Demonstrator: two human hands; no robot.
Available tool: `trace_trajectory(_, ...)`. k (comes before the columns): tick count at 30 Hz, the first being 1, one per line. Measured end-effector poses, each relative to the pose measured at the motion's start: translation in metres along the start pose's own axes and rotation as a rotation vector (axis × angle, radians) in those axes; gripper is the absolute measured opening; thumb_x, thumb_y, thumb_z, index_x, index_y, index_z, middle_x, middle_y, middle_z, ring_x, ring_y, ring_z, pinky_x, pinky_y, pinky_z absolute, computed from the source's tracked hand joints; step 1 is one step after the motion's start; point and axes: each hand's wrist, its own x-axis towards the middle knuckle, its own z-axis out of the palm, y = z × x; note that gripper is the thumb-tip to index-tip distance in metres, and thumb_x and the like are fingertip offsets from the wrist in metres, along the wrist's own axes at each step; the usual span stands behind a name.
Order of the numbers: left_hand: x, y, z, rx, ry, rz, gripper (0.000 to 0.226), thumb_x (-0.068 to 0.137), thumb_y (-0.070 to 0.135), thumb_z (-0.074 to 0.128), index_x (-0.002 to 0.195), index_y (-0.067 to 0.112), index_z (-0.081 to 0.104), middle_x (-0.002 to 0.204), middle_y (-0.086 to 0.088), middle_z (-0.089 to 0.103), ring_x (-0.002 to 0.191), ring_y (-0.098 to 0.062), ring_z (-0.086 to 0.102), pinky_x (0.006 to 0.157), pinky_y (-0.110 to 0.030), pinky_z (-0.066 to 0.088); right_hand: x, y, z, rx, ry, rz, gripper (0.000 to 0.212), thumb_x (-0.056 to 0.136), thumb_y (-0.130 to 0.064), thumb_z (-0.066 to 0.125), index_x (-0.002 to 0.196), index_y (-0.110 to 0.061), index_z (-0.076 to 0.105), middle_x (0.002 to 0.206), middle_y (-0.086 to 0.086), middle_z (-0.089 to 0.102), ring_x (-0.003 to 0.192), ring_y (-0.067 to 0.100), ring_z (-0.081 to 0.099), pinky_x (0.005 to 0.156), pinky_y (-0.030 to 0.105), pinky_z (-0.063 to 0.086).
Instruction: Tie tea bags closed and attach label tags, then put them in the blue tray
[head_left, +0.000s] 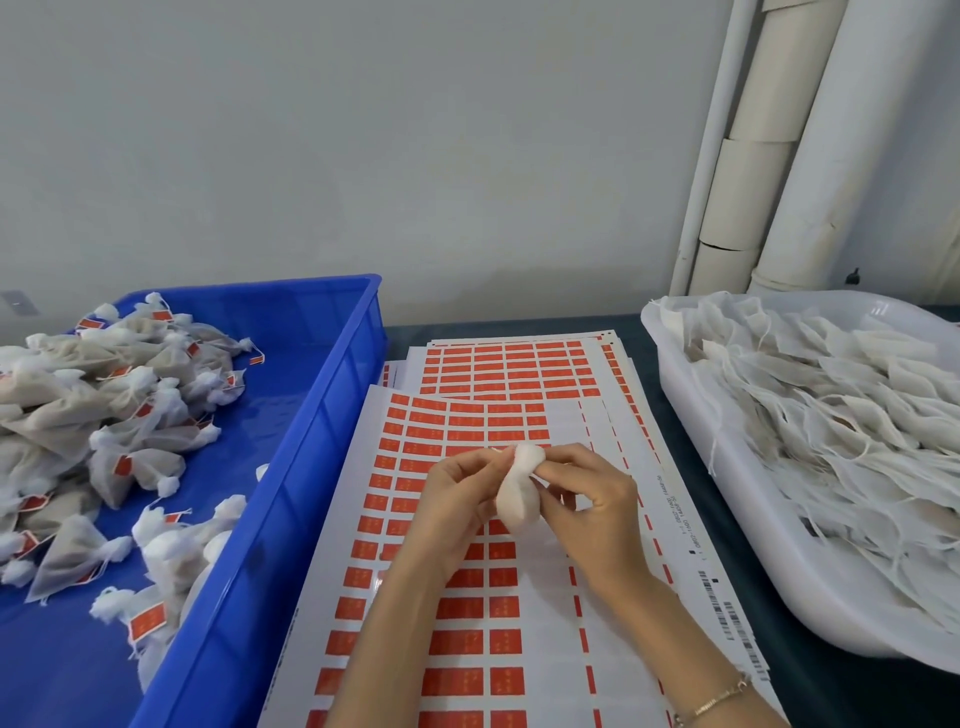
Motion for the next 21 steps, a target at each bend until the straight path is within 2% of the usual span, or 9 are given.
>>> trace_trajectory(3, 0.002, -0.004, 0.001, 0.047, 0.005, -0.042, 0.016, 0.091, 0.018, 0.061, 0.087, 0.010, 0.074, 0.078, -0.001, 0.070, 0.070, -0.011, 0.065, 0.060, -0.019, 0.052, -0.001, 0.003, 0.001, -0.016, -0.015, -0.021, 0.026, 0.068, -0.004, 0.081, 0.094, -0.004, 0.075, 0.096, 0.007, 0.069, 0.085, 0.002, 0.058, 0.076, 0.001, 0.046)
trace_trajectory(7, 0.004, -0.006, 0.001, 0.021, -0.016, -0.073, 0.019, 0.094, 0.017, 0.057, 0.098, 0.008, 0.074, 0.083, -0.005, 0.071, 0.073, -0.013, 0.066, 0.061, -0.022, 0.053, -0.001, 0.007, 0.003, -0.043, -0.009, -0.007, 0.026, 0.066, -0.005, 0.083, 0.091, -0.007, 0.075, 0.096, 0.004, 0.065, 0.082, 0.001, 0.056, 0.072, 0.000, 0.046)
trace_trajectory(10, 0.004, -0.007, 0.003, 0.075, 0.035, -0.045, 0.020, 0.094, 0.027, 0.057, 0.096, 0.019, 0.075, 0.083, 0.001, 0.073, 0.078, -0.013, 0.067, 0.061, -0.021, 0.053, -0.002, 0.008, 0.006, -0.081, -0.056, 0.006, 0.026, 0.071, -0.009, 0.081, 0.096, -0.009, 0.072, 0.102, 0.000, 0.062, 0.085, 0.001, 0.055, 0.074, 0.006, 0.049)
trace_trajectory(12, 0.005, -0.007, 0.004, 0.157, 0.099, 0.004, 0.023, 0.095, 0.039, 0.051, 0.098, 0.032, 0.073, 0.092, 0.012, 0.072, 0.089, -0.008, 0.065, 0.069, -0.019, 0.051, -0.004, 0.008, 0.009, -0.095, -0.110, 0.046, 0.021, 0.079, -0.017, 0.077, 0.099, -0.016, 0.070, 0.105, -0.008, 0.058, 0.081, -0.001, 0.055, 0.072, 0.007, 0.049)
trace_trajectory(14, 0.007, -0.007, 0.004, 0.243, 0.066, 0.076, 0.028, 0.094, 0.051, 0.043, 0.103, 0.043, 0.068, 0.110, 0.021, 0.066, 0.106, -0.004, 0.060, 0.085, -0.019, 0.049, -0.006, 0.009, 0.011, -0.144, -0.177, 0.101, 0.017, 0.085, -0.024, 0.070, 0.101, -0.023, 0.066, 0.109, -0.013, 0.056, 0.079, -0.001, 0.054, 0.072, 0.008, 0.050)
trace_trajectory(16, 0.005, -0.007, 0.005, 0.309, -0.020, 0.141, 0.028, 0.089, 0.057, 0.042, 0.103, 0.049, 0.066, 0.111, 0.029, 0.063, 0.108, 0.006, 0.057, 0.082, -0.010, 0.048, -0.006, 0.011, 0.012, -0.172, -0.211, 0.145, 0.019, 0.089, -0.028, 0.065, 0.107, -0.026, 0.063, 0.113, -0.016, 0.055, 0.082, -0.002, 0.054, 0.077, 0.008, 0.049)
trace_trajectory(18, 0.004, -0.009, 0.007, 0.355, -0.047, 0.185, 0.025, 0.086, 0.052, 0.054, 0.105, 0.042, 0.067, 0.103, 0.022, 0.067, 0.102, 0.002, 0.062, 0.076, -0.010, 0.051, -0.005, 0.011, 0.011, -0.165, -0.210, 0.179, 0.024, 0.089, -0.030, 0.063, 0.113, -0.028, 0.060, 0.113, -0.021, 0.052, 0.084, -0.003, 0.055, 0.077, 0.005, 0.046)
trace_trajectory(21, 0.007, -0.014, 0.007, 0.418, -0.004, 0.235, 0.017, 0.091, 0.036, 0.061, 0.103, 0.026, 0.068, 0.092, 0.006, 0.070, 0.090, -0.013, 0.066, 0.076, -0.023, 0.057, -0.003, 0.011, 0.008, -0.166, -0.221, 0.188, 0.020, 0.090, -0.031, 0.062, 0.109, -0.027, 0.058, 0.113, -0.016, 0.056, 0.082, 0.003, 0.057, 0.076, 0.010, 0.049)
